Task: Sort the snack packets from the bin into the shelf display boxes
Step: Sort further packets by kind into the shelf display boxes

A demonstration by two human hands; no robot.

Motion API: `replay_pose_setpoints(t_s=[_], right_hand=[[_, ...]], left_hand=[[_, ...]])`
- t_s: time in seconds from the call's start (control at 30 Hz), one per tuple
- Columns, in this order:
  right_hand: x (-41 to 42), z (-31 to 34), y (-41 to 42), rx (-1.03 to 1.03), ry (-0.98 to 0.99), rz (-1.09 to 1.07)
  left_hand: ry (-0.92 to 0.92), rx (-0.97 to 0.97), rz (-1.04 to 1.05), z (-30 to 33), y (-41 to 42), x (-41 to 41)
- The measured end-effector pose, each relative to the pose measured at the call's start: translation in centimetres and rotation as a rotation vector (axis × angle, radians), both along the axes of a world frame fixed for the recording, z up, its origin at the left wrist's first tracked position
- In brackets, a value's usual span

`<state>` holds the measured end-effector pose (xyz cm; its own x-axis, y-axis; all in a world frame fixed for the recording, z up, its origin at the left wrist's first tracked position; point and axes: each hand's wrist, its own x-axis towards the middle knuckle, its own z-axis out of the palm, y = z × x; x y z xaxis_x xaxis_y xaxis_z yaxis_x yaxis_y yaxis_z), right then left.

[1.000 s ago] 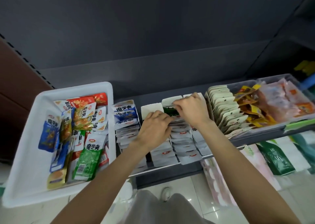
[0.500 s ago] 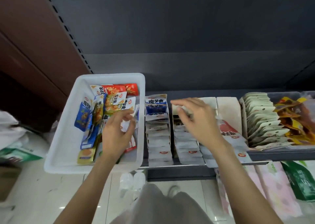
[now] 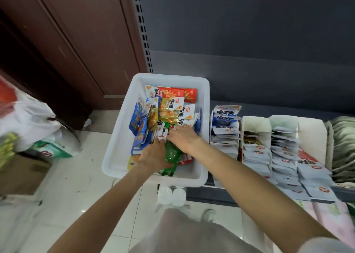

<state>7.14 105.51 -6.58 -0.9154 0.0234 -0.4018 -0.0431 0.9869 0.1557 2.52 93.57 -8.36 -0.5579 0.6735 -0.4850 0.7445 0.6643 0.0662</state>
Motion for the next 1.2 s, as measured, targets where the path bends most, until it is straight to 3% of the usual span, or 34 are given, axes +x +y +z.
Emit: replay_pose_setpoints(t_s=[0.2, 0.33, 0.4, 0.5, 0.63, 0.77, 0.87, 0.93, 1.03, 1.1, 1.2], right_hand=[[0.1, -0.3, 1.0, -0.106, 0.085, -0.034], [1.1, 2.5, 2.0, -0.388, 0.348, -0.243], [2.3, 4.5, 2.3, -0.643, 0.554, -0.457], [4.5, 6.5, 2.7, -1.128, 0.775, -0.790], [8.2, 7.9, 3.9, -1.231, 0.644, -0.825], [13.3, 8.6, 5.6, -1.220, 0.705, -0.811], [18.2, 9.3, 7.2, -1.359, 1.015, -0.932], [21.6, 9.5, 8.2, -1.353, 1.259, -1.031], [25.9, 9.5, 9.6, -1.287, 1.586, -1.215], [28.1, 9.6, 10.7, -1.211, 1.735, -1.295], [30.1, 9.4, 12.8, -1.011, 1.758, -1.317]], left_hand=[[0.045, 0.121, -0.067, 0.5, -1.5, -1.1], [0.061, 0.478, -0.023, 1.5, -2.6, -2.0], [-0.123, 0.673, 0.078, 2.5, -3.0, -2.6], [-0.644, 0.885, 0.217, 4.6, -2.7, -2.2], [-0.886, 0.904, 0.198, 6.2, -1.8, -0.4], [-0.804, 0.898, 0.071, 8.5, 1.4, 1.6], [-0.588, 1.047, 0.027, 10.4, 5.5, 3.8], [-0.518, 1.184, 0.079, 11.0, 8.5, 5.8], [-0.433, 1.239, 0.031, 10.6, 12.5, 9.7], [-0.330, 1.177, -0.163, 9.4, 14.8, 12.0], [-0.129, 0.864, -0.474, 7.3, 17.7, 14.4]])
